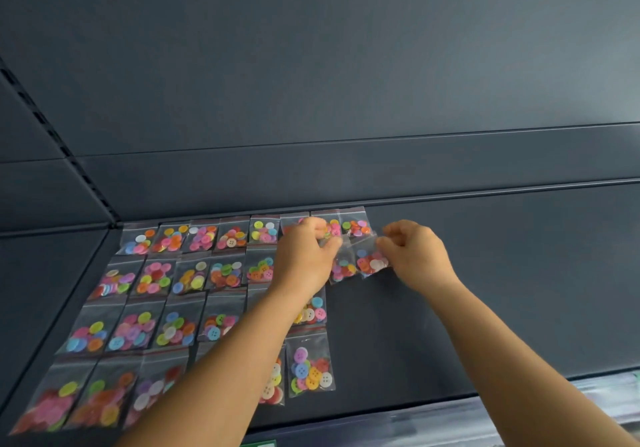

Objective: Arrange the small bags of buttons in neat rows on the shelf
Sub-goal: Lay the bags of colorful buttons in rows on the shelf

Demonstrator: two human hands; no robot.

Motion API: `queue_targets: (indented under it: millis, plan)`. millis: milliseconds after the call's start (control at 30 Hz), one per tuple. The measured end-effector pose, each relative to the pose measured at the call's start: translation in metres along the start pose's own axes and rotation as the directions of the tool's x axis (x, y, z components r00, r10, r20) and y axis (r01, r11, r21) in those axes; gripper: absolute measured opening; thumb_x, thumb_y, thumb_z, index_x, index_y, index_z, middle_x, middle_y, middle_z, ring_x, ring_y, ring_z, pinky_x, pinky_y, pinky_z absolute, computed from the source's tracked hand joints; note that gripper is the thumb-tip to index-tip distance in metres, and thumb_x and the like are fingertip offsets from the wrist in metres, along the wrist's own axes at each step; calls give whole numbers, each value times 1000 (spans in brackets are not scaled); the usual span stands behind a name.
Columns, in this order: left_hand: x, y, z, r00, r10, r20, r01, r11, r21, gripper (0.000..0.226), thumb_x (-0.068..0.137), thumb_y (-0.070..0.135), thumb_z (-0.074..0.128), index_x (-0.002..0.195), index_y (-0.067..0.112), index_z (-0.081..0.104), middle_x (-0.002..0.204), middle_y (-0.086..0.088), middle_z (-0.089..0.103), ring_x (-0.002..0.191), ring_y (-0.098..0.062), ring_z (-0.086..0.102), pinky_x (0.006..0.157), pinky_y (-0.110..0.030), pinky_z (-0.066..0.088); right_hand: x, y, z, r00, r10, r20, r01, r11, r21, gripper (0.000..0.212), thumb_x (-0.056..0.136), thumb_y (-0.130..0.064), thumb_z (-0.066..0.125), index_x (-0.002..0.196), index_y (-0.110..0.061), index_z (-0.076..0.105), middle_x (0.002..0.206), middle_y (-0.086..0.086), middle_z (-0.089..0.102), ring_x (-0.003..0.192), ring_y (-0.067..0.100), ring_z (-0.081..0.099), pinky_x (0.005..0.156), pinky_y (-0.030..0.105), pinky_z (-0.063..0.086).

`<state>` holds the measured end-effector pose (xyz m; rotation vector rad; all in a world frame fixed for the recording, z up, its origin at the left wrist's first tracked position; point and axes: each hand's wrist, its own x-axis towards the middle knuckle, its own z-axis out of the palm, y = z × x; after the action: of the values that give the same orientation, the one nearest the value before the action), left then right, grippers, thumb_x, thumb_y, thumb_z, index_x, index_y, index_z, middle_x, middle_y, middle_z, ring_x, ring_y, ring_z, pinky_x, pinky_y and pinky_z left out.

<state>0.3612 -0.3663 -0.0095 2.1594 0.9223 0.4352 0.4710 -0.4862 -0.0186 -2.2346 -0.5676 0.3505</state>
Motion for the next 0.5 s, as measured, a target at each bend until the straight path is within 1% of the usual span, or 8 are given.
queue_targets:
  millis: [33,67,100,200,267,300,367,500]
  plan:
    - [-1,-3,-2,999,35,-26,-33,996,87,40,92,28,58,129,15,53,125,-2,58,115,-18,53,88,-26,44,0,3,0,1000,-30,-3,30,997,-78,27,89,-22,58,115,-16,60,104,-3,63,99,20,60,76,24,42]
    - [-2,-6,-4,995,82,-54,-71,983,169,42,93,27,56,133,16,50,131,-2,53,122,-18,47,93,-27,42,-1,6,-1,998,-69,-1,68,988,-140,31,89,-21,58,119,-17,59,109,-1,61,101,20,59,77,24,41]
    - [-4,-7,-6,990,132,-57,-116,966,231,40,94,27,55,133,17,51,133,-1,51,124,-18,43,97,-27,40,-2,7,-2,993,-115,8,115,977,-182,29,88,-20,59,117,-18,60,109,0,60,100,20,58,77,24,41]
    - [-9,-10,-1,962,267,64,-273,907,322,30,96,25,49,122,17,62,125,1,56,119,-17,44,97,-28,37,-8,8,0,960,-255,119,275,937,-217,14,87,-19,62,96,-22,71,90,-7,57,89,17,57,73,25,42]
    - [-11,-10,8,939,307,153,-342,869,356,29,97,26,49,121,17,64,121,1,59,115,-18,45,94,-30,39,-9,8,4,929,-334,160,362,912,-194,12,84,-14,63,85,-19,73,83,-8,61,85,16,58,73,30,47]
    - [-12,-11,11,931,314,187,-363,852,377,30,97,27,49,121,17,64,121,0,59,114,-18,45,93,-31,41,-8,10,6,919,-361,157,386,904,-183,13,83,-12,63,83,-18,74,84,-6,63,85,17,59,74,32,49]
    - [-11,-13,14,923,316,220,-382,828,411,28,96,27,50,118,16,65,119,0,59,112,-18,46,89,-31,43,-5,13,11,917,-374,136,395,900,-183,10,82,-14,65,82,-19,74,86,-3,65,86,19,58,76,35,50]
    - [-9,-17,12,920,327,215,-389,826,408,26,96,24,52,116,14,65,117,-1,59,108,-18,50,86,-31,46,0,16,14,921,-380,88,390,899,-198,8,84,-20,67,84,-16,74,82,2,62,81,18,55,71,34,49]
